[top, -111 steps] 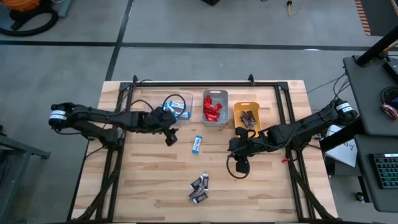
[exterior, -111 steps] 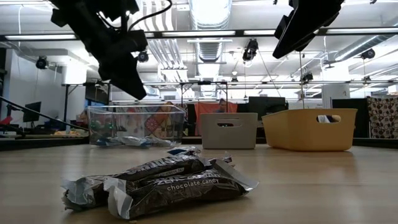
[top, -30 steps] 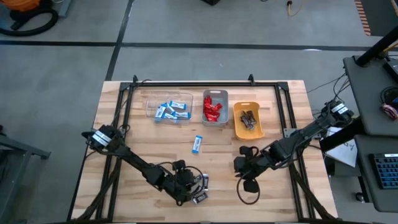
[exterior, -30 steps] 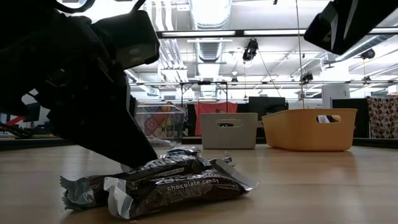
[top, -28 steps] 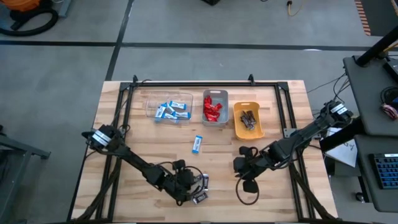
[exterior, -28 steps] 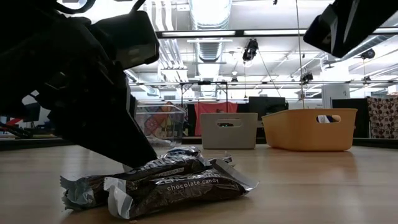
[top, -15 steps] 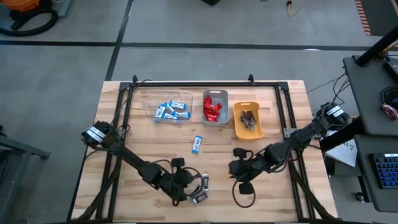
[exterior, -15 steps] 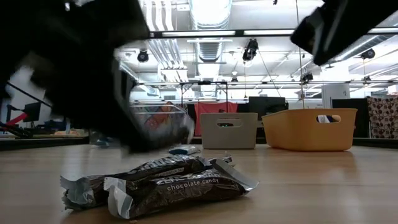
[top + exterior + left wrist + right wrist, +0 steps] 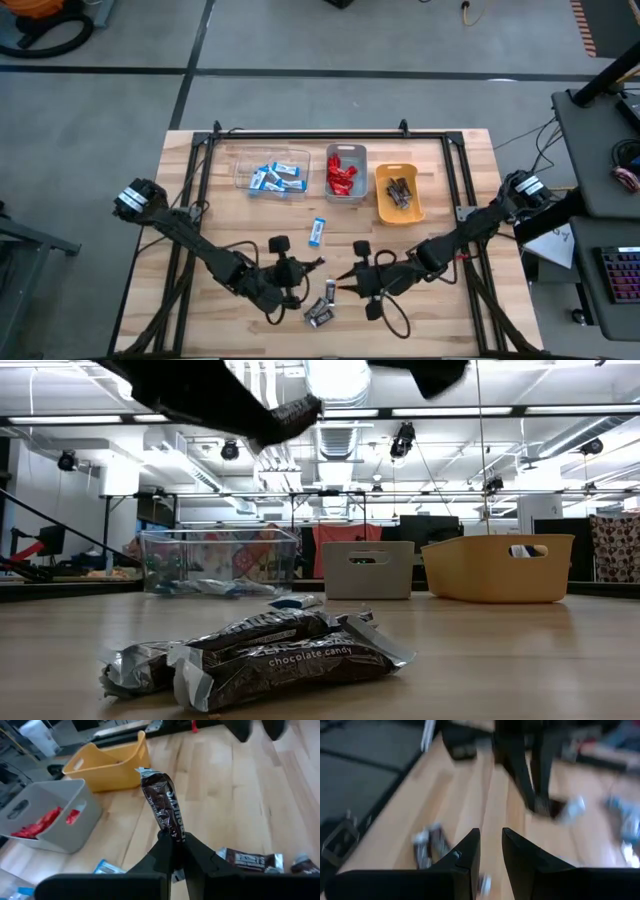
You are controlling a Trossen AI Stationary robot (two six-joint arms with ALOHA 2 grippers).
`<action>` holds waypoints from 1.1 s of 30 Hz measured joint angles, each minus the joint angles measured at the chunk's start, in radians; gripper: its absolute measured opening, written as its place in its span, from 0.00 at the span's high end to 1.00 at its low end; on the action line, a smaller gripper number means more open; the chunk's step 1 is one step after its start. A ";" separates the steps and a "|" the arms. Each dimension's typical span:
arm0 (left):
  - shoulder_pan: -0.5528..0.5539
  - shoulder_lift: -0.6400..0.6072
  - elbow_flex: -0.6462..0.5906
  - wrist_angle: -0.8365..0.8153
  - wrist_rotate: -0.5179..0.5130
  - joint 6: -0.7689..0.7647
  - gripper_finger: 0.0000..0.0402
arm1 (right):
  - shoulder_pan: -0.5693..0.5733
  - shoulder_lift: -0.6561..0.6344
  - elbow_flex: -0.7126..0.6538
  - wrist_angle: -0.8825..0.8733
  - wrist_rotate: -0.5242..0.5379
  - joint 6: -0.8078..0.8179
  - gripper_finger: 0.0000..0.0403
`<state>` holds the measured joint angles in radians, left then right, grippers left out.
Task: Organize candy in baskets
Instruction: Put the brown chocolate into the yellow bin
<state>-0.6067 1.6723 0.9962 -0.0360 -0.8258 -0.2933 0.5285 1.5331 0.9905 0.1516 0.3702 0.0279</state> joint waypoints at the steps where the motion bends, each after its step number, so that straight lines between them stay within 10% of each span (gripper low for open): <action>1: 0.000 -0.001 0.000 0.006 -0.005 0.007 0.98 | 0.000 0.006 0.000 0.037 0.018 -0.028 0.82; 8: -0.001 0.005 0.000 0.054 -0.021 0.030 0.98 | -0.006 0.023 -0.007 0.177 0.207 -0.169 0.82; 25: -0.001 0.011 0.000 0.097 -0.021 0.028 0.98 | -0.080 0.032 -0.002 0.166 0.103 -0.008 0.45; 33: 0.000 0.011 0.002 0.132 -0.021 0.042 0.98 | -0.118 0.032 -0.002 0.166 0.039 0.049 0.45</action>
<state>-0.6071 1.6833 0.9977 0.0960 -0.8471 -0.2516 0.4105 1.5654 0.9882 0.3172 0.4096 0.0772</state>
